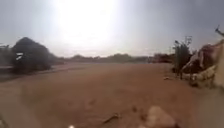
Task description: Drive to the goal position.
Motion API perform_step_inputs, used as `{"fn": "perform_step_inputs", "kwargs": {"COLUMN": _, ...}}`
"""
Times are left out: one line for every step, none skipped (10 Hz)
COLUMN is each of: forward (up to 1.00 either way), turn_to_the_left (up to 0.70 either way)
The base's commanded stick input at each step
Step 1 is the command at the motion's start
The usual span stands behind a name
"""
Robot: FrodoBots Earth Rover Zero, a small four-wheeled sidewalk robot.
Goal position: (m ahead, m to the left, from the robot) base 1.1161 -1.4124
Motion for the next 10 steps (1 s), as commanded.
{"fn": "perform_step_inputs", "kwargs": {"forward": 0.00, "turn_to_the_left": 0.45}}
{"fn": "perform_step_inputs", "kwargs": {"forward": 0.00, "turn_to_the_left": 0.45}}
{"fn": "perform_step_inputs", "kwargs": {"forward": 0.00, "turn_to_the_left": 0.45}}
{"fn": "perform_step_inputs", "kwargs": {"forward": 0.00, "turn_to_the_left": 0.45}}
{"fn": "perform_step_inputs", "kwargs": {"forward": 0.00, "turn_to_the_left": 0.45}}
{"fn": "perform_step_inputs", "kwargs": {"forward": 0.00, "turn_to_the_left": 0.45}}
{"fn": "perform_step_inputs", "kwargs": {"forward": 0.00, "turn_to_the_left": 0.45}}
{"fn": "perform_step_inputs", "kwargs": {"forward": 0.00, "turn_to_the_left": 0.45}}
{"fn": "perform_step_inputs", "kwargs": {"forward": 0.00, "turn_to_the_left": 0.45}}
{"fn": "perform_step_inputs", "kwargs": {"forward": 0.00, "turn_to_the_left": 0.45}}
